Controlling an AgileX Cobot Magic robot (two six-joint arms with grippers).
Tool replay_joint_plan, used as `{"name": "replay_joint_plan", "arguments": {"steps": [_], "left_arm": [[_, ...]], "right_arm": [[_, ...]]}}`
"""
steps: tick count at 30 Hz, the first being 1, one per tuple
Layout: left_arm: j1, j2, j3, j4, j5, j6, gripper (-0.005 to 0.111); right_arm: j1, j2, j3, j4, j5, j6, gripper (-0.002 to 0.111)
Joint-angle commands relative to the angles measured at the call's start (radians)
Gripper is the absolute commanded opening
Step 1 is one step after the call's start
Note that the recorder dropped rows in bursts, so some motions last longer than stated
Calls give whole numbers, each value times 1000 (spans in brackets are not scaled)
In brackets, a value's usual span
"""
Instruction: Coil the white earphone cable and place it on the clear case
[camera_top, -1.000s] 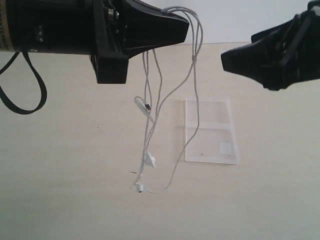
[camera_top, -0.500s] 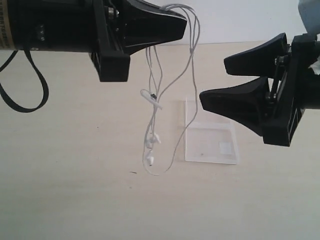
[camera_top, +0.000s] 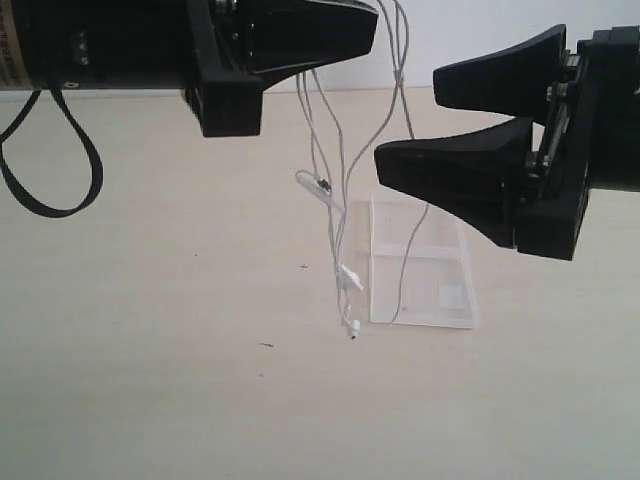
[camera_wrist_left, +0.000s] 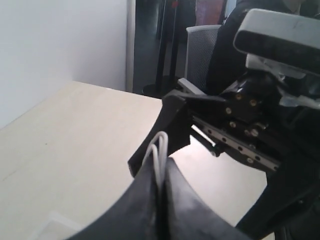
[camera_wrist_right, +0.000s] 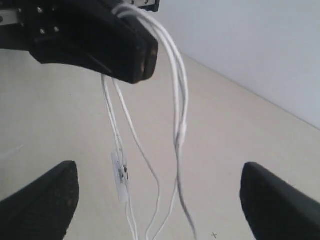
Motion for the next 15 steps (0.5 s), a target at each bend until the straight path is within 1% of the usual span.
{"name": "replay_joint_plan", "arguments": {"steps": [1,7,12,15], "left_arm": [[2,-8,3,-74,-21,45,0],[2,-8,3,-134,-32,77,0],[2,-8,3,-183,-54,107,0],[2,-8,3,-198,-54,107,0]], "right_arm": [[1,65,8,48,11,-54,83],[1,139,8,125,150,-144,83],[1,201,8,188,181,-213,83],[1,232,8,189,213,-255,83]]}}
